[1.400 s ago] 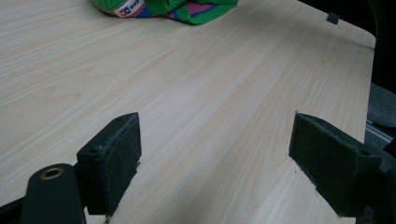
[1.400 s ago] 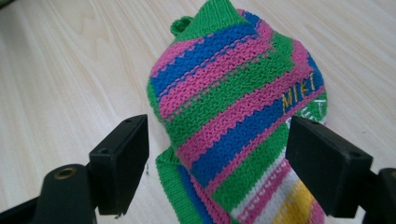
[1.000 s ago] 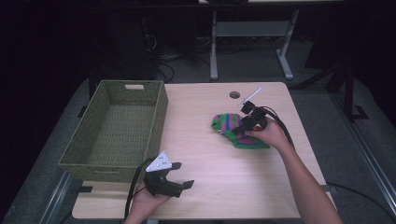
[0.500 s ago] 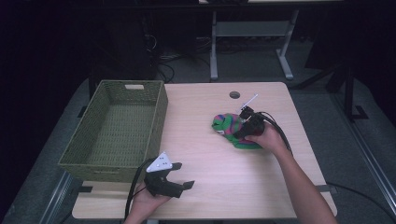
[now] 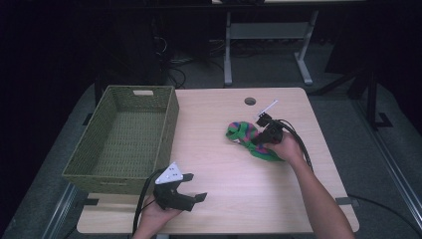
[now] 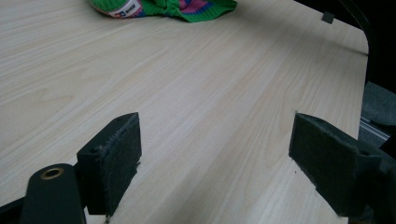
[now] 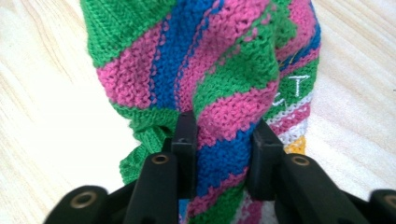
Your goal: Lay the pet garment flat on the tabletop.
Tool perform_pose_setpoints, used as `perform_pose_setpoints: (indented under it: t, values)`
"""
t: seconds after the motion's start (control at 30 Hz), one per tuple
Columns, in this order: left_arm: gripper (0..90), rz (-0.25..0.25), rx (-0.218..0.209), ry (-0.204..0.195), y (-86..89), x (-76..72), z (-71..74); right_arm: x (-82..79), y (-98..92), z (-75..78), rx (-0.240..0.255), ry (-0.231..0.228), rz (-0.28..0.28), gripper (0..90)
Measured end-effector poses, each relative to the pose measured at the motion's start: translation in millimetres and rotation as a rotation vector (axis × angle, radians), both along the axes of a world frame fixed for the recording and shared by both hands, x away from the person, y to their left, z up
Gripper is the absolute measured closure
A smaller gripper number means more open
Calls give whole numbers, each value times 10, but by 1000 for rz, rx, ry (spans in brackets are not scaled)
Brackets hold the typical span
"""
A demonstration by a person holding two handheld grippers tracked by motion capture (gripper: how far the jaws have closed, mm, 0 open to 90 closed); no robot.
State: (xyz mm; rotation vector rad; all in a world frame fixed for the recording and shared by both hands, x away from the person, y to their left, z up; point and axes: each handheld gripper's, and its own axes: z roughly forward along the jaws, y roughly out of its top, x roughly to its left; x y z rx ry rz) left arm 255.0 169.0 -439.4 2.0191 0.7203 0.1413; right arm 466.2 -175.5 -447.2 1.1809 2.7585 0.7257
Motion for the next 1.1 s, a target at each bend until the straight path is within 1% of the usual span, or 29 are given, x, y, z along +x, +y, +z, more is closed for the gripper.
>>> perform_pose_setpoints:
  t: [0.07,0.13,0.2,0.23,0.27,0.3,0.33,0.37,0.4,0.43,0.47,0.5,0.57,0.67,0.73,0.87,0.9,0.93,1.1]
  values:
    - [167,2,-6,-1,10,-2,7,-6,16,26,-18,-9,9,716]
    - [167,3,-8,-1,15,-2,10,-8,18,36,-19,-10,6,718]
    - [167,3,-8,-2,32,6,13,-16,-6,76,3,-13,-7,721]
    - [167,8,-19,3,27,5,11,-21,-19,96,16,-10,-8,722]
    - [167,8,-19,3,27,5,11,-21,-19,96,16,-10,-8,722]
    - [167,14,-6,-3,27,7,10,-36,-41,147,36,-15,-7,722]
    - [167,14,-6,-3,27,7,10,-36,-41,147,36,-15,-7,722]
    - [167,19,2,-13,24,3,12,-58,-67,202,66,-9,-14,722]
    - [167,23,5,-17,25,-2,16,-58,-67,202,66,-9,-14,722]
    - [167,27,-6,-18,27,-7,24,-97,-88,253,96,-21,-16,722]
    - [167,27,-6,-18,27,-7,24,-97,-88,253,96,-21,-16,722]
    - [167,28,-5,-20,25,-9,24,-128,-110,287,116,-19,-13,722]
    - [167,27,-2,-17,19,-11,22,-154,-134,323,116,-20,-15,722]
    - [167,25,-1,-17,11,-15,21,-177,-163,366,129,-24,-22,722]
    - [167,22,-2,-14,6,-13,17,-220,-200,449,157,-30,-29,722]
    - [167,19,3,-13,7,-7,14,-264,-217,543,172,-53,-15,722]
    - [167,25,-5,-12,14,-7,15,-273,-222,560,182,-54,-13,722]
    - [167,24,-4,-11,22,-5,15,-284,-225,578,192,-50,-14,722]
    - [167,28,-7,-10,31,1,12,-340,-225,650,210,-66,1,722]
